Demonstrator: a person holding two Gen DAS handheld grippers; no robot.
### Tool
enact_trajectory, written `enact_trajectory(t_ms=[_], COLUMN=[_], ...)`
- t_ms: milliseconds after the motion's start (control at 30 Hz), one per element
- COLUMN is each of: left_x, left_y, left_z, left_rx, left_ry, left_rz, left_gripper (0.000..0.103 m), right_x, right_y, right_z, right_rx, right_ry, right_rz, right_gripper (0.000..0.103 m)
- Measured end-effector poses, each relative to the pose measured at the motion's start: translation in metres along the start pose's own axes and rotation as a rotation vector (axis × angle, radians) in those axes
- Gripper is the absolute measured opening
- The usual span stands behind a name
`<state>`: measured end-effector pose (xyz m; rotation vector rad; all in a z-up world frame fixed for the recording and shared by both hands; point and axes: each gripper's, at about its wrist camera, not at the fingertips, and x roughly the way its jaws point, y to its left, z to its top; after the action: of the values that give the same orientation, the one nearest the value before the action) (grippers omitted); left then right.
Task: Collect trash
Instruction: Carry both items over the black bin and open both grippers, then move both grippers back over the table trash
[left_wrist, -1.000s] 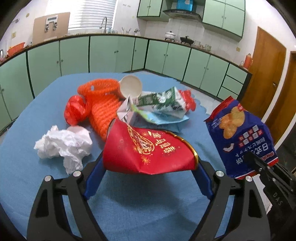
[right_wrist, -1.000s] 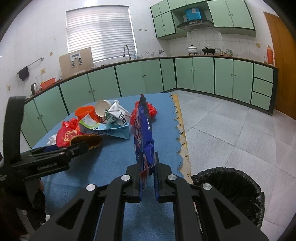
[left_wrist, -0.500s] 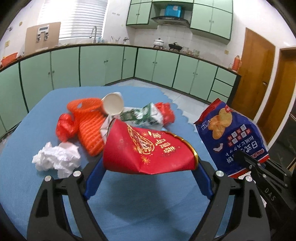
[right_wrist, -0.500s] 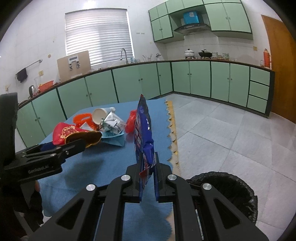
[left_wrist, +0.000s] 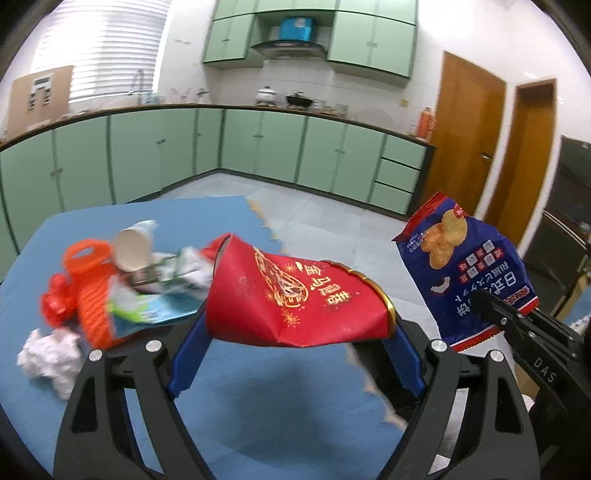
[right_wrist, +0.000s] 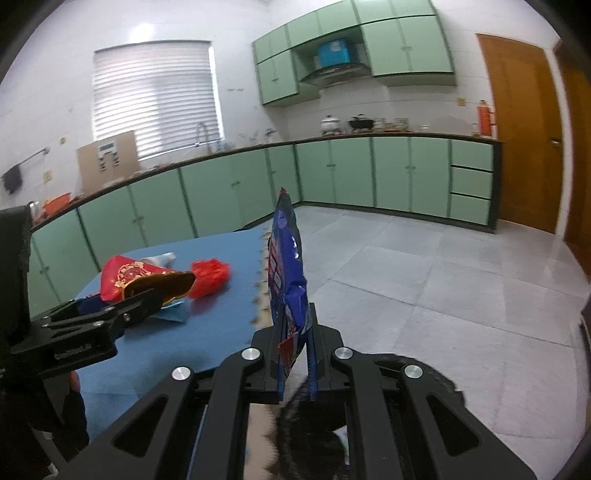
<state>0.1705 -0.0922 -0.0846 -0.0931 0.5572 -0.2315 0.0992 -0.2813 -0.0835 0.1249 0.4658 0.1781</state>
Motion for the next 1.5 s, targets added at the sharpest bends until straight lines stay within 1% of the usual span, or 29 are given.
enact_trajectory(t_ms=[133,333,433,500,633,667,733,800,833,900,1033,1100,1133,1200,1300,1400,1500], left_x=[0.016,0.046,0.063,0.071,0.095,0.099,0.107,0.113,0.115,0.116,0.114,0.109,0.106,0.096,0.08,0.058,0.038], left_y=[-0.032,-0.075,-0.091,-0.095,-0.112,-0.114,-0.116,-0.117,-0.117,-0.116,-0.107,-0.103,-0.099,-0.091,-0.078,-0.058,-0.036], left_z=[0.002,-0.002,-0.004,-0.009,-0.013,-0.015,-0.019,-0.023,-0.024,-0.026,-0.025,-0.022,-0.02,-0.016,-0.009,0.0,0.007], left_rx=[0.034,0.075,0.086,0.094,0.111,0.116,0.123,0.123,0.122,0.118,0.1,0.091,0.086,0.08,0.077,0.081,0.081], left_ry=[0.015,0.047,0.068,0.082,0.127,0.142,0.168,0.191,0.197,0.2,0.197,0.19,0.183,0.159,0.122,0.066,0.026], left_rz=[-0.07,-0.144,-0.176,-0.192,-0.225,-0.235,-0.247,-0.259,-0.263,-0.266,-0.267,-0.264,-0.262,-0.243,-0.212,-0.161,-0.103], left_gripper=[0.082,0.082,0.082,0.082,0.082,0.083,0.083,0.083,0.083,0.085,0.085,0.085,0.085,0.086,0.087,0.089,0.089], right_x=[-0.006,-0.014,-0.012,-0.009,0.004,0.006,0.013,0.017,0.019,0.021,0.019,0.016,0.013,0.01,0.003,-0.002,-0.005], right_y=[-0.027,-0.066,-0.079,-0.088,-0.104,-0.106,-0.113,-0.117,-0.119,-0.123,-0.125,-0.12,-0.116,-0.109,-0.093,-0.071,-0.046], right_z=[-0.004,-0.017,-0.021,-0.026,-0.036,-0.042,-0.05,-0.055,-0.059,-0.061,-0.059,-0.054,-0.05,-0.044,-0.032,-0.021,-0.011], right_rx=[0.038,0.096,0.105,0.119,0.137,0.142,0.15,0.162,0.168,0.175,0.18,0.173,0.166,0.153,0.137,0.109,0.072], right_ry=[0.006,0.023,0.037,0.052,0.097,0.112,0.142,0.164,0.174,0.185,0.176,0.162,0.15,0.131,0.093,0.054,0.019], right_rz=[-0.065,-0.151,-0.182,-0.2,-0.225,-0.235,-0.253,-0.262,-0.272,-0.279,-0.291,-0.296,-0.296,-0.289,-0.267,-0.227,-0.178], right_gripper=[0.009,0.009,0.009,0.009,0.009,0.011,0.015,0.025,0.028,0.038,0.049,0.06,0.062,0.072,0.083,0.088,0.09])
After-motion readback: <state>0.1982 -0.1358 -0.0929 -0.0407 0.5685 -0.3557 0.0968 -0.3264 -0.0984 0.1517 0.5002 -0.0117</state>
